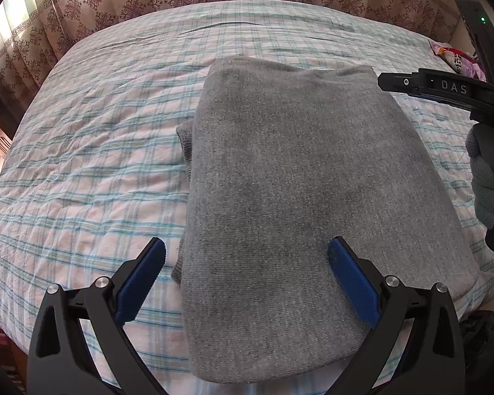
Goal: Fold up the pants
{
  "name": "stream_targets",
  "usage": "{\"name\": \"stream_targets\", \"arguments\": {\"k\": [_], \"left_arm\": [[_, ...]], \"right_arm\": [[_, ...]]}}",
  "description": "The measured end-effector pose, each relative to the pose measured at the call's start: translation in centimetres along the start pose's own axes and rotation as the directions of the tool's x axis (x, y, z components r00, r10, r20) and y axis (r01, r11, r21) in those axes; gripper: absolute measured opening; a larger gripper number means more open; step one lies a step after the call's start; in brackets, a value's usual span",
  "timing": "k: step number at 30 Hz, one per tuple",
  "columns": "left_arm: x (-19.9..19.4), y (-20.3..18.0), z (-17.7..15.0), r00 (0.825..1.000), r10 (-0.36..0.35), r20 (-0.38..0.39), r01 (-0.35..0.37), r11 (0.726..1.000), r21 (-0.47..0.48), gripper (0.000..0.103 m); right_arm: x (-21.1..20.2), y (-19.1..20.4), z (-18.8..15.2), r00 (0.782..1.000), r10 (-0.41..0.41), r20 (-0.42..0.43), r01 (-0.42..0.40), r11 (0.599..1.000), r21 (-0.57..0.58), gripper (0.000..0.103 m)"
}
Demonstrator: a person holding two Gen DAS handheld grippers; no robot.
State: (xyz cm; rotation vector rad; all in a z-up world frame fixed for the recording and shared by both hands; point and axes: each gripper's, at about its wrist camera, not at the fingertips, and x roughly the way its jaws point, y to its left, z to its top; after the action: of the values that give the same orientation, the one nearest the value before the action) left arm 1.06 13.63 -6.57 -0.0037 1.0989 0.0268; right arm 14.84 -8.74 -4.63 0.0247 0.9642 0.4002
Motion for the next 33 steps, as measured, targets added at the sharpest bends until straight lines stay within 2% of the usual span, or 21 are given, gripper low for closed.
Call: {"name": "stream_targets", "arguments": {"k": [11, 14, 17, 23, 26, 33], "left_arm": [[-0.8, 0.7, 0.6, 0.999, 0.001, 0.039, -0.001, 1.000, -0.008, 0.101], [-0.9, 2.1, 1.5, 0.998, -0.034, 0.046, 0.036, 0.998, -0.047, 0.101], [-0.3, 4.0, 2.6, 0.991, -0.124, 0.041, 0.128, 0.987, -0.098, 0.101], [2.8, 7.4, 3.9, 0.960, -0.278, -0.009, 0.270, 0.938, -0.218, 0.101], [4.2, 8.5, 4.0, 0.932, -0.362, -0.033, 0.340, 0.901, -0.271, 0.100], [6.6, 8.1, 4.8, 0.886, -0.460, -0.063, 0.425, 0.859, -0.285, 0.100]], "right_arm": [[-1.1, -1.5, -3.3, 0.998, 0.052, -0.033, -0.049, 0.995, 0.083, 0.070], [-1.0, -2.3, -4.0, 0.996, 0.077, -0.047, -0.070, 0.989, 0.127, 0.070], [-1.0, -3.1, -4.5, 0.993, 0.108, -0.054, -0.097, 0.981, 0.169, 0.071], [-0.3, -4.0, -5.0, 0.981, 0.178, -0.073, -0.155, 0.957, 0.244, 0.074], [0.0, -4.1, -5.2, 0.971, 0.223, -0.081, -0.195, 0.943, 0.269, 0.074], [0.8, -3.6, -5.7, 0.958, 0.268, -0.103, -0.229, 0.929, 0.290, 0.074]]}}
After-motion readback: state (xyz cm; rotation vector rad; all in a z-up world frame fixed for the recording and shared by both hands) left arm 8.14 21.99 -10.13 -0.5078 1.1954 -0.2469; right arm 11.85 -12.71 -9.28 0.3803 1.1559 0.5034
